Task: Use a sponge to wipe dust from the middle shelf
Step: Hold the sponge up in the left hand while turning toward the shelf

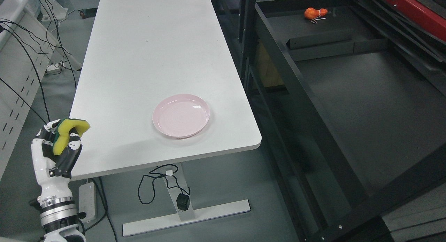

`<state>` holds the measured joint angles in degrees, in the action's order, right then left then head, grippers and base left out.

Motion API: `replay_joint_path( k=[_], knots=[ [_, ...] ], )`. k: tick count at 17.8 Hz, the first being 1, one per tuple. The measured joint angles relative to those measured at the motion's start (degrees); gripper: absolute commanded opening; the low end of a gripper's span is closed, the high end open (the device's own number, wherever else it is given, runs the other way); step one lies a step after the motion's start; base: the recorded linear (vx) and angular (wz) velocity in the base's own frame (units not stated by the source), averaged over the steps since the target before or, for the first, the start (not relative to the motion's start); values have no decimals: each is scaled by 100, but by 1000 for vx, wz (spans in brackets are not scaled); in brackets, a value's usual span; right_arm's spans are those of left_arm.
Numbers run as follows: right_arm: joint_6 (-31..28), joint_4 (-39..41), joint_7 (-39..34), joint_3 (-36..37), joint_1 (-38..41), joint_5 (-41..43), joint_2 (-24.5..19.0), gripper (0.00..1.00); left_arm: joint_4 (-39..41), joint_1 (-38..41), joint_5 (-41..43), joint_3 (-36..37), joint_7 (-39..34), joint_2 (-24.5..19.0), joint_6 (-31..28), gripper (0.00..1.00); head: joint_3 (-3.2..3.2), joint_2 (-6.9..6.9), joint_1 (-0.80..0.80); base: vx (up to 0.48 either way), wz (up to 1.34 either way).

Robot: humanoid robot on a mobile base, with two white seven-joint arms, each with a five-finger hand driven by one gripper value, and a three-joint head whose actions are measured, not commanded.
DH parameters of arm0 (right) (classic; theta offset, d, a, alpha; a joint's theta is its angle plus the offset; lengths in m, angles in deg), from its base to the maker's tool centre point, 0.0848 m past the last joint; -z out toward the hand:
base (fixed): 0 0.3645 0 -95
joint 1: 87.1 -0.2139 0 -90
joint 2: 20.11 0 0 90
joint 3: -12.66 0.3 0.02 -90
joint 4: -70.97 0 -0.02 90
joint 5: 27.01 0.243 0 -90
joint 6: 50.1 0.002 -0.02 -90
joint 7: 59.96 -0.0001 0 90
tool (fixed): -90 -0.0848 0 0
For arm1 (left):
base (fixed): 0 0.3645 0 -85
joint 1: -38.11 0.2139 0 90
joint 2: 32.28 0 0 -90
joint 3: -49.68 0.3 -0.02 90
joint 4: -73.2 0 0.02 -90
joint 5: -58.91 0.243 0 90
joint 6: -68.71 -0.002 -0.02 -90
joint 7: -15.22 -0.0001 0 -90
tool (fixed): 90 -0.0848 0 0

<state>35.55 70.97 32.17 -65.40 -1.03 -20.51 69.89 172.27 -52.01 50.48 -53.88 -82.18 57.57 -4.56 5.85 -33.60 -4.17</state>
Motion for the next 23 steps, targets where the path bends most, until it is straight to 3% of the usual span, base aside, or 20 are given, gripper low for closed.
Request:
replay_joint_path(
  k=[13,23],
  knots=[
    [0,0,0,0,3,0,0,100,80,11,-1,270,1,10,77,1,0,0,0,-215,-133],
    [0,0,0,0,3,0,0,100,101,210,0,1247,195,13,614,0,0,0,0,-216,-327]
  ],
)
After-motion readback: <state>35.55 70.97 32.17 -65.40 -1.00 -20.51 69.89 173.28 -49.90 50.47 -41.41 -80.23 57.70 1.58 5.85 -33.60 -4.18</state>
